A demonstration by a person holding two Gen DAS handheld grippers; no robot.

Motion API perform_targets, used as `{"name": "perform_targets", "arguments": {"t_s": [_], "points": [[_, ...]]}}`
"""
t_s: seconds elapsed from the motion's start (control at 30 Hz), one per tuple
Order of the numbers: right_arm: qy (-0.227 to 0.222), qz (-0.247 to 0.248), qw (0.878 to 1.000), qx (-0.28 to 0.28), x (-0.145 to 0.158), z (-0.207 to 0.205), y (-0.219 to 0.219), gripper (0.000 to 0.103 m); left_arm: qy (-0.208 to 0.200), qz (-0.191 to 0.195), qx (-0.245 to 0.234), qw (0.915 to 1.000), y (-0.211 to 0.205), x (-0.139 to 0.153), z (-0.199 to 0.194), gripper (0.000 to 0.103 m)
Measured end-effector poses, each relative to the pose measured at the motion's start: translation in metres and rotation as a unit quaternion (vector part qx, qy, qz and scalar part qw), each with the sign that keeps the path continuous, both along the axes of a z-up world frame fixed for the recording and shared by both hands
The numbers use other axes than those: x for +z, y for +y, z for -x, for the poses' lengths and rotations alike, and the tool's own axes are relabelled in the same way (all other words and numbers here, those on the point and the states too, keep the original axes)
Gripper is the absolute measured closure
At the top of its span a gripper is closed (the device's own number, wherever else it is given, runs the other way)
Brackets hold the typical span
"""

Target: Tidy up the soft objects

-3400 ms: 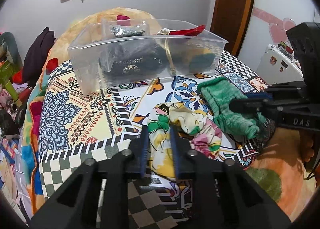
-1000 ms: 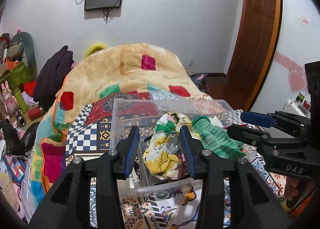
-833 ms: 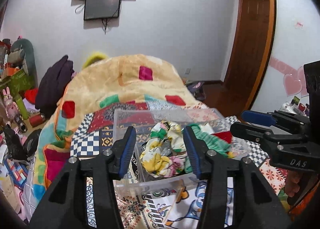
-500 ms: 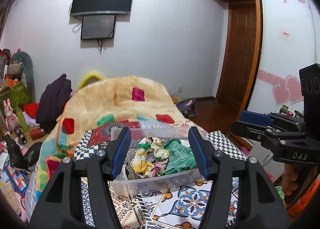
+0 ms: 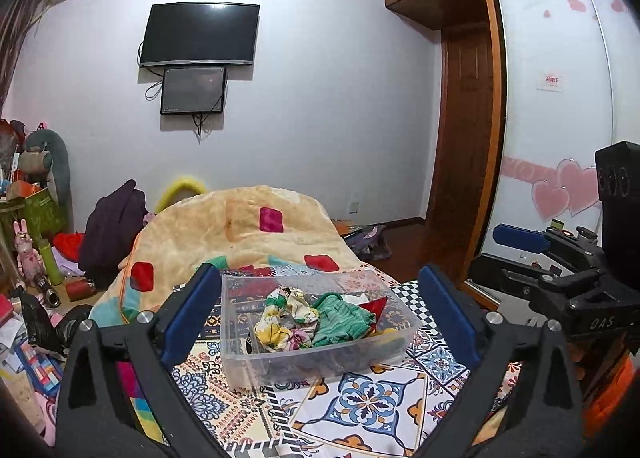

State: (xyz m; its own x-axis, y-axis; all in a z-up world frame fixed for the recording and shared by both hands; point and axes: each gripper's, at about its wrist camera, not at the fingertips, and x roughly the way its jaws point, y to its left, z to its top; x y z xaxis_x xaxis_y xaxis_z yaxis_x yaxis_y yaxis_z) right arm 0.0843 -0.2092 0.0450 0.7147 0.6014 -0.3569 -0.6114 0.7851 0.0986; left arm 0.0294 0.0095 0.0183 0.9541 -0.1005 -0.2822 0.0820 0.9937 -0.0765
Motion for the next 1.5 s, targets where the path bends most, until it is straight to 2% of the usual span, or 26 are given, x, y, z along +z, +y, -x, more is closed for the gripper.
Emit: {"name": "perform_targets", "arguments": {"t_s": [0.07,0.47,1.5], "points": [[-0.002,-0.005,1.0,-0.003,-0.003,0.001,-0.002,0.004,0.001,0.0,0.001,1.0,-0.001,-0.002,0.002,0.002],[0.0,-0.012,1.0,-0.001,-0.01,0.008,-0.009,0.003,0.008,-0.009,0.011,0.9999,-0.003,-0.012,0.0,0.001],[-0.006,-0.018,1.0,0.003,-0.007,0.016,-0.008,0.003,0.005,-0.012,0.017,0.9998,-0.005,-0.014,0.002,0.0]]}}
